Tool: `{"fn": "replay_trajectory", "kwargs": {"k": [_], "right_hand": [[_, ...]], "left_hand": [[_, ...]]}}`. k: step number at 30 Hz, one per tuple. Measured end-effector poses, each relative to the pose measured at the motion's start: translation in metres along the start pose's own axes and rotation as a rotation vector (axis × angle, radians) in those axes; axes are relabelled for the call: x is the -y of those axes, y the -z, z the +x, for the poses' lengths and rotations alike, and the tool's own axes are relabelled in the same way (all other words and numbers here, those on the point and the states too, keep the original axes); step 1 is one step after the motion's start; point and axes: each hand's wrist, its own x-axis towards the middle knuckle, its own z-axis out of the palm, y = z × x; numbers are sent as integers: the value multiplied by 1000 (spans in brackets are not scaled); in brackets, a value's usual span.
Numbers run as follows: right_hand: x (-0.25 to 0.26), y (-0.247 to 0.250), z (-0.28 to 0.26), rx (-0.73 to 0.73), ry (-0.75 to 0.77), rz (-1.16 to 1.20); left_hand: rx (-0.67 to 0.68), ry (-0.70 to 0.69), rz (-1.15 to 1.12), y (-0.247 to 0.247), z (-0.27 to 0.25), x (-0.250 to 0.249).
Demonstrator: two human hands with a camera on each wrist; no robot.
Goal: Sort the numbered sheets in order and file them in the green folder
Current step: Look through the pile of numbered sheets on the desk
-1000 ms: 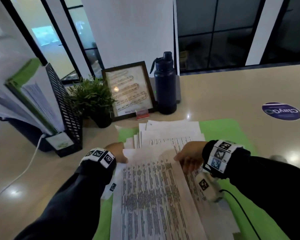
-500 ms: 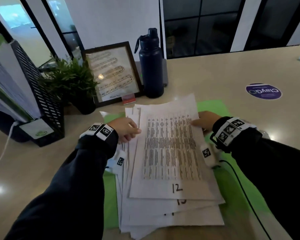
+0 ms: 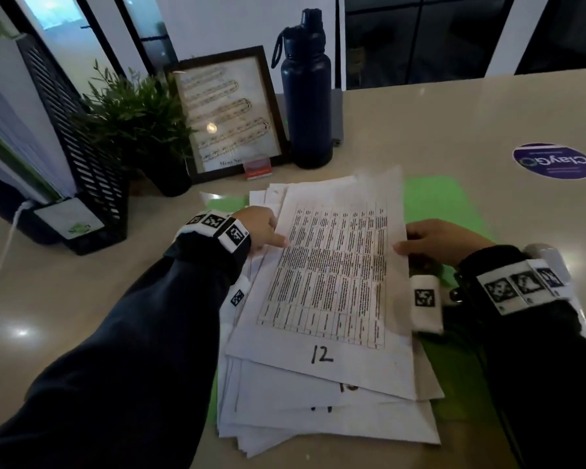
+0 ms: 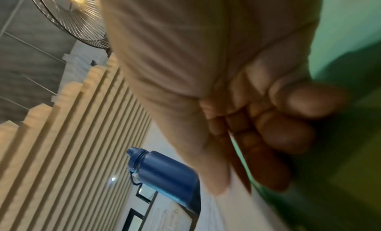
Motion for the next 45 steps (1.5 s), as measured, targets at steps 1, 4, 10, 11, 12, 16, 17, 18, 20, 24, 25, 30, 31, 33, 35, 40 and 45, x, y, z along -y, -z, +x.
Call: {"fn": "replay_trajectory", "kwargs": {"k": [1, 4, 10, 11, 12, 16, 17, 18, 20, 24, 25, 30, 31, 33, 35, 40, 45], "right_hand": [[-3, 0, 2, -19, 10, -3], [-12, -1, 8, -136, 59, 311], [-14, -5, 14, -301, 86, 944], [-13, -6, 15, -291, 91, 957], [-13, -7, 15, -276, 88, 962], [-12, -10, 13, -232, 72, 961], [-12, -10, 14, -222, 77, 944], [-13, -11, 14, -193, 85, 908], [-14, -12, 14, -70, 117, 815], [-9, -11, 7, 80, 174, 540], [-7, -11, 5, 48, 156, 495], [-23, 3, 11, -576, -44, 479], [-25, 7, 8, -651, -81, 471], [-30, 12, 6, -705, -96, 502], [-29, 13, 2, -732, -102, 525], [-24, 14, -3, -669, -96, 552], [-23, 11, 1, -571, -57, 569]], "left_hand": [[4, 7, -4, 0, 0, -2], [65, 44, -71, -1, 2, -4], [121, -20, -171, -8, -2, -10], [124, -26, -166, -8, -2, -10], [120, -28, -161, -7, -1, -9], [42, -106, -83, -2, -2, -13], [28, -133, -39, 0, -4, -15], [19, -154, -9, 1, -5, -16], [15, -173, 11, 0, -7, -16], [-77, -204, -78, 0, -5, -12], [-101, -217, -114, 0, -4, -12], [-289, -89, -428, -3, 1, -8], [-326, -31, -418, -1, 3, -6], [-290, 82, -182, 0, 5, 0], [-211, 130, 29, 0, 6, 3], [-177, 140, 80, -2, 9, 4], [-166, 191, -52, -2, 7, 3]]}}
